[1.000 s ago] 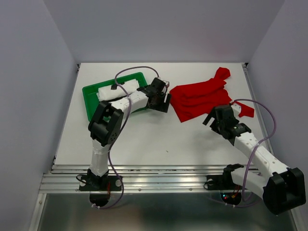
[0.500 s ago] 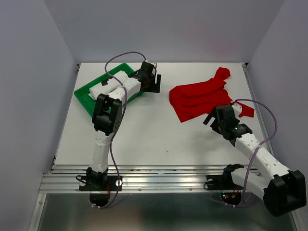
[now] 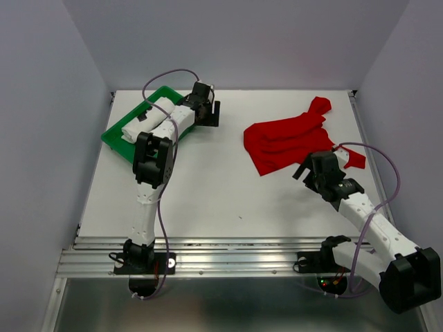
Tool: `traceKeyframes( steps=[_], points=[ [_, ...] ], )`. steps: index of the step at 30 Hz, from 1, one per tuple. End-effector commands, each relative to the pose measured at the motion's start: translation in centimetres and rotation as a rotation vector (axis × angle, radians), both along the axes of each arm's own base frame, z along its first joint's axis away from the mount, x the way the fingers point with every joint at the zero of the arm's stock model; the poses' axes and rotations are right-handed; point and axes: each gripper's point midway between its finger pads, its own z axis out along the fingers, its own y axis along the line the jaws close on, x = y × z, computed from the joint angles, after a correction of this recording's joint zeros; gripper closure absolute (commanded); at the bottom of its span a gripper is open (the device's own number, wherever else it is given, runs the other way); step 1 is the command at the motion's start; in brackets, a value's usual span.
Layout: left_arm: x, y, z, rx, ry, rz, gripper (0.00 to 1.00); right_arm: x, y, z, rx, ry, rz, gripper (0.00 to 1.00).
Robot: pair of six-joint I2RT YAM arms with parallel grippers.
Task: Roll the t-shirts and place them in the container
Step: Flatten out the T-shirt at the center of the board.
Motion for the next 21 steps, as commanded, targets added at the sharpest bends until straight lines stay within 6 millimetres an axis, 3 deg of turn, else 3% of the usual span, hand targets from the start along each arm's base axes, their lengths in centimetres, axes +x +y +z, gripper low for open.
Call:
traceKeyframes(
  steps=[1, 5, 6, 7, 8, 9, 11, 12, 13, 15, 16, 17, 19, 20, 21],
  points=[
    [-0.5, -1.3, 5.8, -0.036, -0.095, -0.045, 0.16, 1.4, 0.5, 2.1, 0.019, -0.054, 0.002, 0.0],
    [-2.8, -2.7, 8.2, -0.088, -0.113, -0.08, 0.16, 3.4, 3.3, 3.4, 0.077, -0.115, 0.151, 0.0],
    [-3.8, -3.0, 7.5, -0.094, -0.09, -0.086, 0.16, 4.0, 4.1, 2.7, 0.08, -0.086, 0.196, 0.0],
    [-4.5, -3.6, 9.0, -0.11, -0.116, -0.096, 0.16, 5.2, 4.9, 4.0, 0.089, -0.107, 0.221, 0.0],
    [-5.2, -4.0, 9.4, -0.117, -0.118, -0.106, 0.16, 5.9, 5.2, 4.1, 0.083, -0.094, 0.234, 0.0],
    [-5.8, -4.3, 9.8, -0.129, -0.118, -0.105, 0.16, 6.7, 5.6, 2.2, 0.069, -0.026, 0.247, 0.0],
    [-7.8, -5.0, 10.7, -0.166, -0.115, -0.118, 0.15, 8.7, 6.3, 2.5, 0.05, -0.008, 0.279, 0.0],
    [-8.5, -5.3, 10.8, -0.189, -0.104, -0.126, 0.15, 9.4, 6.4, 2.0, 0.042, 0.013, 0.282, 0.0],
    [-9.9, -5.6, 11.2, -0.234, -0.092, -0.131, 0.15, 10.1, 6.6, 0.1, 0.029, 0.066, 0.287, 0.0],
    [-11.2, -5.7, 11.6, -0.264, -0.083, -0.127, 0.15, 12.0, 7.3, 0.1, 0.034, 0.063, 0.287, 0.0],
    [-12.4, -5.6, 11.8, -0.282, -0.077, -0.131, 0.15, 12.8, 7.6, -1.4, 0.034, 0.092, 0.292, 0.0],
    [-12.9, -5.5, 11.9, -0.283, -0.076, -0.129, 0.15, 13.3, 8.0, -1.8, 0.044, 0.095, 0.297, 0.01],
    [-14.2, -4.8, 12.3, -0.28, -0.078, -0.121, 0.15, 14.6, 8.6, -2.4, 0.061, 0.105, 0.293, 0.05],
    [-14.5, -4.5, 12.6, -0.275, -0.084, -0.115, 0.15, 14.8, 8.8, -4.2, 0.062, 0.149, 0.292, 0.08],
    [-14.8, -4.0, 12.7, -0.267, -0.086, -0.106, 0.15, 14.9, 9.1, -4.7, 0.076, 0.164, 0.297, 0.16]
  ],
)
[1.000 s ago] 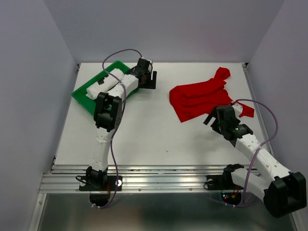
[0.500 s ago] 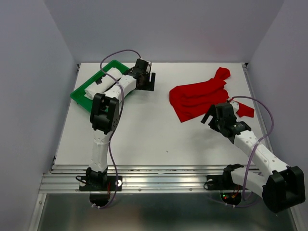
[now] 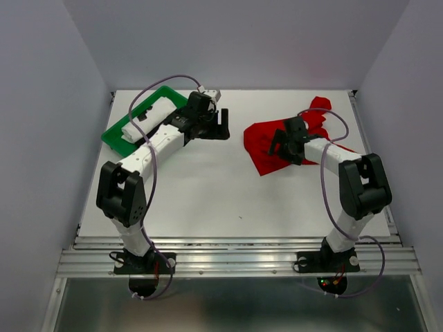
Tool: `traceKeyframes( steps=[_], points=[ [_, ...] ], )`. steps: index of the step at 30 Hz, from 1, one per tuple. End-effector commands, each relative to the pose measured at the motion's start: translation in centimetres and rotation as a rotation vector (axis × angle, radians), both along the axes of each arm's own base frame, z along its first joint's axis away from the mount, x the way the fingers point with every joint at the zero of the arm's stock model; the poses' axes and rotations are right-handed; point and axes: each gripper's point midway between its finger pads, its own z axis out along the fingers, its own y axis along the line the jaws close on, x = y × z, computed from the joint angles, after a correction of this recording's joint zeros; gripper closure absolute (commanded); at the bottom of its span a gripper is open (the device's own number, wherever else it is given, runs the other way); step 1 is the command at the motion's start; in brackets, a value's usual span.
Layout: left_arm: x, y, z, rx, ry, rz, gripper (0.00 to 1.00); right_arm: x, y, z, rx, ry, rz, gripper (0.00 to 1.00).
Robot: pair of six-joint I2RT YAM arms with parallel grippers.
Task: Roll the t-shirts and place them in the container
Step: Flatten out the T-shirt at the center of the board.
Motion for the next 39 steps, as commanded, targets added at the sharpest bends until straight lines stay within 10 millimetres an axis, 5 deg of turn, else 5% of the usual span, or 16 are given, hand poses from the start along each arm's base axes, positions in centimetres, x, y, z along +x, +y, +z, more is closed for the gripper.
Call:
traceKeyframes(
  steps=[1, 2, 4, 7, 8, 11, 12, 15, 18, 23, 24, 26, 29, 31, 35, 39],
  points=[
    [-1.2, 1.3, 2.5, -0.025, -0.043, 0.04, 0.15, 2.5, 2.4, -1.3, 0.056, 0.01, 0.038, 0.25],
    [-1.4, 1.6, 2.8, -0.022, -0.05, 0.047, 0.15, 2.6, 2.4, -1.2, 0.06, 0.008, 0.035, 0.25],
    [-1.8, 2.3, 3.1, -0.005, -0.057, 0.061, 0.15, 2.2, 3.3, -1.8, 0.078, 0.023, 0.051, 0.45],
    [-2.2, 3.0, 4.3, -0.003, -0.079, 0.079, 0.15, 1.3, 5.0, -1.4, 0.091, 0.009, 0.093, 0.93],
    [-2.2, 3.1, 4.5, -0.004, -0.082, 0.08, 0.15, 0.4, 6.3, -1.4, 0.099, 0.015, 0.126, 0.99],
    [-2.3, 3.4, 5.0, -0.008, -0.092, 0.096, 0.15, -2.1, 10.6, -0.3, 0.128, 0.002, 0.237, 0.99],
    [-2.3, 3.4, 5.1, -0.008, -0.093, 0.098, 0.15, -2.2, 10.6, -0.4, 0.129, 0.004, 0.238, 0.99],
    [-2.2, 3.6, 5.2, -0.018, -0.093, 0.109, 0.15, -6.2, 17.0, 0.0, 0.161, 0.012, 0.384, 0.99],
    [-2.3, 3.6, 4.5, -0.02, -0.068, 0.116, 0.15, -8.2, 20.7, 0.7, 0.197, 0.001, 0.468, 0.99],
    [-3.0, 4.1, 3.9, -0.013, -0.06, 0.122, 0.15, -5.8, 16.8, 2.9, 0.078, -0.105, 0.343, 0.99],
    [-3.1, 4.2, 4.2, -0.014, -0.066, 0.123, 0.15, -5.5, 15.6, 2.9, 0.058, -0.094, 0.316, 0.91],
    [-3.2, 4.3, 4.2, -0.014, -0.068, 0.124, 0.15, -3.9, 12.7, 3.4, 0.045, -0.098, 0.244, 0.55],
    [-3.4, 4.3, 4.1, -0.015, -0.062, 0.123, 0.15, -2.6, 8.8, 3.3, -0.005, -0.101, 0.17, 0.21],
    [-3.6, 4.2, 3.9, -0.02, -0.055, 0.119, 0.14, -2.1, 7.0, 3.2, -0.049, -0.099, 0.146, 0.11],
    [-3.8, 4.1, 3.5, -0.026, -0.045, 0.114, 0.13, -1.4, 4.1, 1.5, -0.152, -0.041, 0.107, 0.08],
    [-4.1, 4.2, 3.7, -0.028, -0.047, 0.113, 0.13, -0.9, 3.9, -0.4, -0.204, -0.001, 0.129, 0.14]
  ],
)
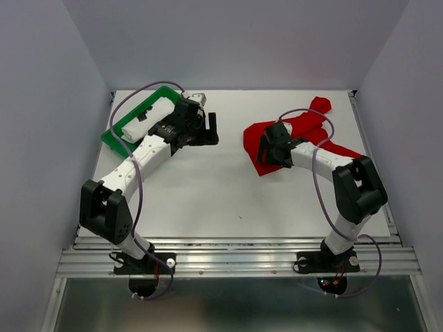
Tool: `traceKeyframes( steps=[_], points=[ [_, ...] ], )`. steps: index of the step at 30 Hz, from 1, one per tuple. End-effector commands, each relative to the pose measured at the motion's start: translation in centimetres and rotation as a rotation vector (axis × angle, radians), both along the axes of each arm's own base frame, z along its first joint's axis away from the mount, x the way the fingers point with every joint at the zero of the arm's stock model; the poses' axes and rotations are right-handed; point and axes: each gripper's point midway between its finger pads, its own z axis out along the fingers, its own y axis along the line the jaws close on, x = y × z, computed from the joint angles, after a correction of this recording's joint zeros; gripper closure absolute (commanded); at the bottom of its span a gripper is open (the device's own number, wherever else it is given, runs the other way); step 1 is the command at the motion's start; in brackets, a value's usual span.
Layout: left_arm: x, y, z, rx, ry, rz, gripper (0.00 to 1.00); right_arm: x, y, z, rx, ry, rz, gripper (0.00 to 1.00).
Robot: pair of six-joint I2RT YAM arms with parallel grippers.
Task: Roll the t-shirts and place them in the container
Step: Flatten out the T-shirt at the center of the board.
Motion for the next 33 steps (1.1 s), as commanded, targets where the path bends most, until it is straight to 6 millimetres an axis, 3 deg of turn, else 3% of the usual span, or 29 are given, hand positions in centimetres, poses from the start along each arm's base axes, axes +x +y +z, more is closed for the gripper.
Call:
traceKeyframes(
  steps=[1, 3, 4, 6, 7, 8, 10, 13, 14, 17, 18, 21, 25, 28, 29, 32, 33],
  points=[
    [-0.5, 0.2, 2.0, -0.03, -0.048, -0.004, 0.13, 0.4, -0.8, -1.7, -0.11, 0.043, 0.016, 0.17],
    [-0.6, 0.4, 2.3, -0.029, -0.055, 0.0, 0.12, 0.5, -0.9, -2.3, -0.121, 0.057, 0.013, 0.32],
    [-0.6, 0.4, 2.2, -0.028, -0.054, -0.001, 0.12, 0.4, -0.7, -2.7, -0.116, 0.067, 0.017, 0.54],
    [-0.8, 0.5, 2.3, -0.027, -0.055, 0.001, 0.12, 0.4, -0.5, -2.5, -0.096, 0.06, 0.007, 0.78],
    [-0.8, 0.6, 2.3, -0.026, -0.055, 0.002, 0.12, 0.3, -0.4, -2.4, -0.087, 0.058, 0.008, 0.97],
    [-0.8, 0.6, 2.3, -0.027, -0.057, 0.002, 0.12, 0.2, -0.1, -2.2, -0.07, 0.056, 0.019, 0.99],
    [-0.9, 0.5, 2.1, -0.027, -0.053, 0.002, 0.12, -0.2, 1.1, -1.4, -0.033, 0.029, 0.056, 0.99],
    [-0.9, 0.6, 1.9, -0.028, -0.049, 0.012, 0.12, -1.5, 4.5, 0.0, -0.013, -0.002, 0.139, 0.99],
    [-0.7, 0.9, 1.8, -0.022, -0.049, 0.023, 0.12, -2.6, 6.8, 0.4, -0.01, -0.011, 0.197, 0.99],
    [-0.7, 1.4, 1.5, -0.004, -0.043, 0.039, 0.12, -4.4, 10.5, 0.8, 0.017, -0.016, 0.269, 0.99],
    [-0.7, 1.7, 1.4, 0.007, -0.04, 0.051, 0.12, -5.7, 13.0, 1.1, 0.048, -0.016, 0.315, 0.99],
    [-0.3, 3.3, 1.2, 0.027, -0.034, 0.098, 0.12, -8.0, 17.7, 1.3, 0.1, -0.013, 0.413, 0.99],
    [0.0, 5.6, 1.1, 0.041, -0.031, 0.154, 0.12, -9.3, 21.4, 1.2, 0.125, -0.002, 0.51, 0.98],
    [0.0, 6.9, 1.3, 0.049, -0.031, 0.177, 0.12, -9.0, 21.0, 1.3, 0.096, -0.01, 0.493, 0.64],
    [-0.2, 7.0, 1.2, 0.053, -0.03, 0.176, 0.12, -8.6, 20.2, 2.0, 0.075, -0.042, 0.475, 0.37],
    [-0.9, 7.0, 0.7, 0.046, -0.016, 0.171, 0.12, -8.3, 17.8, 2.8, 0.028, -0.07, 0.434, 0.25],
    [-1.4, 7.0, 0.3, 0.034, -0.005, 0.174, 0.12, -7.6, 16.5, 4.3, 0.034, -0.106, 0.393, 0.24]
  ],
)
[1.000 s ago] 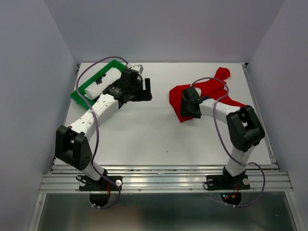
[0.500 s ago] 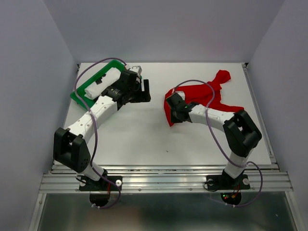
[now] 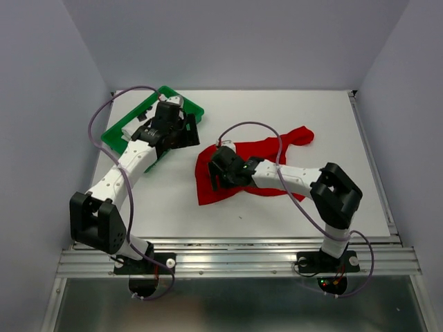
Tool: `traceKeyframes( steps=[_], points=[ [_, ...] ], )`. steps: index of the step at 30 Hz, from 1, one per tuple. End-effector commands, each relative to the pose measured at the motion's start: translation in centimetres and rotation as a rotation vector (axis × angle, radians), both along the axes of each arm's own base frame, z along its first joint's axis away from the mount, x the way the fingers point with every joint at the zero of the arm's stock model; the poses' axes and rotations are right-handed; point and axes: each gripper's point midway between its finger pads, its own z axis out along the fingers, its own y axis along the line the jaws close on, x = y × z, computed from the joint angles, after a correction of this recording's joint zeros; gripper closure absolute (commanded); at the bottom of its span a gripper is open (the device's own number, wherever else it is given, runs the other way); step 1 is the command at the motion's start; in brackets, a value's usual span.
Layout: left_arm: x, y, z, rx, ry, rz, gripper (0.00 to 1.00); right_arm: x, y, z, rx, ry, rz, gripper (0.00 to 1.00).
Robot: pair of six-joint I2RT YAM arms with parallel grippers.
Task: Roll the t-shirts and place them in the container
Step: Flatten out the T-shirt at the center of the board.
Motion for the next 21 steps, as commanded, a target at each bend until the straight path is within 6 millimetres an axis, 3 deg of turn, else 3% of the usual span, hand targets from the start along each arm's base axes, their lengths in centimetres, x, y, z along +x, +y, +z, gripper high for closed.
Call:
traceKeyframes(
  steps=[1, 2, 3, 4, 5, 8, 9, 10, 12, 13, 17, 21],
  points=[
    [-2.0, -0.4, 0.5, -0.046, -0.006, -0.031, 0.12, 2.3, -4.0, 4.9, 0.019, -0.124, -0.123, 0.24],
    [-2.6, -1.0, 0.1, -0.07, 0.005, -0.049, 0.12, 2.5, -6.2, 4.2, -0.002, -0.116, -0.163, 0.22],
    [-3.0, -1.2, -0.2, -0.082, 0.012, -0.053, 0.12, 2.6, -7.4, 4.5, 0.001, -0.122, -0.187, 0.21],
    [-4.1, -1.9, -1.1, -0.098, 0.029, -0.059, 0.12, 2.6, -8.5, 6.2, 0.036, -0.147, -0.212, 0.19],
    [-4.7, -2.3, -1.5, -0.103, 0.04, -0.064, 0.12, 2.1, -10.1, 5.4, 0.019, -0.136, -0.231, 0.18],
    [-7.4, -4.2, -3.1, -0.115, 0.083, -0.083, 0.12, 2.7, -14.8, 6.9, 0.065, -0.154, -0.336, 0.17],
    [-8.0, -4.5, -3.5, -0.115, 0.091, -0.079, 0.13, 2.0, -16.5, 5.6, 0.053, -0.119, -0.361, 0.17],
    [-9.0, -4.7, -4.5, -0.112, 0.117, -0.079, 0.13, 2.7, -19.2, 5.5, 0.059, -0.108, -0.445, 0.17],
    [-10.4, -5.8, -5.5, -0.136, 0.156, -0.069, 0.14, 2.3, -21.8, 5.7, 0.102, -0.089, -0.505, 0.17],
    [-11.2, -5.7, -6.6, -0.133, 0.186, -0.061, 0.14, 2.1, -24.7, 4.5, 0.095, -0.052, -0.591, 0.17],
    [-12.7, -5.6, -9.2, -0.116, 0.243, -0.054, 0.14, 0.8, -29.5, 3.1, 0.168, 0.028, -0.751, 0.16],
    [-13.4, -6.0, -11.0, -0.102, 0.29, -0.058, 0.13, -0.4, -32.2, 0.8, 0.218, 0.115, -0.863, 0.16]
  ],
)
